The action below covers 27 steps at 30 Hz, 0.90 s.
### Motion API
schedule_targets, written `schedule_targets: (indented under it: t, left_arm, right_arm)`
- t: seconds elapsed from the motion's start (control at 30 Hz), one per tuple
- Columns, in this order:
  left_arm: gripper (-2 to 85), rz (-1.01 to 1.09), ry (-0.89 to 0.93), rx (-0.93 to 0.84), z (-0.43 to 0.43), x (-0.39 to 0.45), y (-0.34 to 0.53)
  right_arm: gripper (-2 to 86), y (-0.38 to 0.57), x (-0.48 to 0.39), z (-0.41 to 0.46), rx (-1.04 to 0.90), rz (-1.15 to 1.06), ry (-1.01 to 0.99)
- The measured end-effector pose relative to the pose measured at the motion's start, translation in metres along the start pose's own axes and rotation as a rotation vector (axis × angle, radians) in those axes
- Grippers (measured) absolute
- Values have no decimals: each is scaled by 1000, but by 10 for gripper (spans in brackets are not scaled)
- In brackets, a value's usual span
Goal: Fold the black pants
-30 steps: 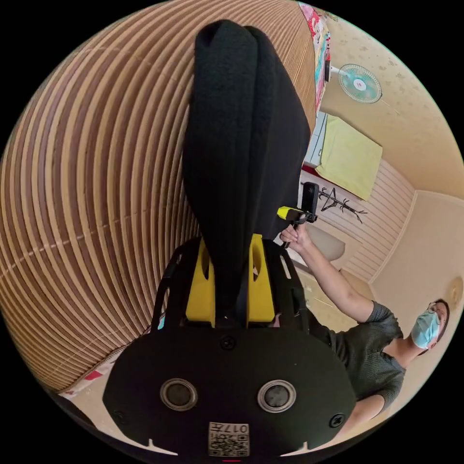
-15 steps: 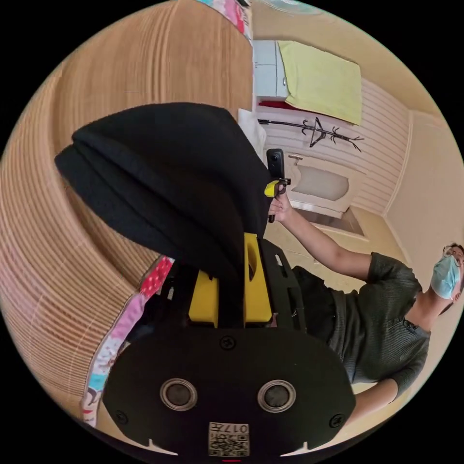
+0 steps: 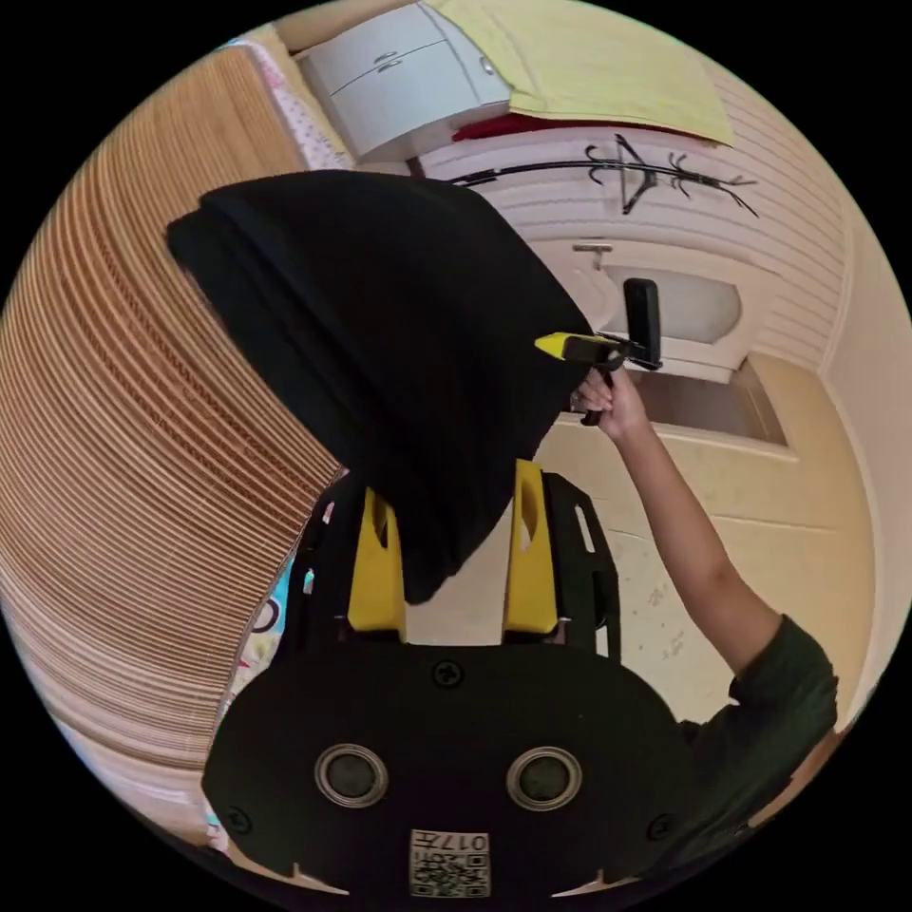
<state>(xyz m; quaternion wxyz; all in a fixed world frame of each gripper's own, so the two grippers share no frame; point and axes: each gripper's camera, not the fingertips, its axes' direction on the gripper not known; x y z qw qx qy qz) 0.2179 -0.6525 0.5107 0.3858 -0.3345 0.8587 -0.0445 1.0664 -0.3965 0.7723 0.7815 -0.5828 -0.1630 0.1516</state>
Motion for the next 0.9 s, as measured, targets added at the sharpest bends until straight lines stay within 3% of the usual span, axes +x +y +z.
schedule_targets:
  t: [0.07,0.13,0.23,0.3,0.4,0.5,0.57,0.67,0.83,0.9]
  left_arm:
    - [138,-109,143,5,3,-57,6]
    - [107,-200,265,64,-16,-126,35]
    - [72,-439,286,222,-90,-247,137]
    - [51,-678,243,355,-165,-322,261]
    - [6,-920,185,606,-247,-347,430]
    - [-7,-1038,154,852,-285,-320,554]
    - [-9,-1062,148,962,-283,-297,598]
    - [-9,-1045,181,1080,-242,-269,625]
    - [-9,-1136,300,994,-115,-275,618]
    - [-9,-1053,481,1249,-89,-283,636]
  right_arm:
    - [150,14,29,35,-23,215,237]
    - [122,33,50,65,-61,336,231]
    - [36,84,75,107,-14,467,55]
    - [28,121,86,127,60,541,-82]
    - [16,190,103,166,173,729,-306]
    - [9,257,108,210,309,931,-536]
    - [6,286,100,253,447,923,-840]
    - [5,281,69,304,442,868,-1064]
    - [4,215,-34,361,105,524,-1044]
    - [4,194,-86,377,-29,422,-973]
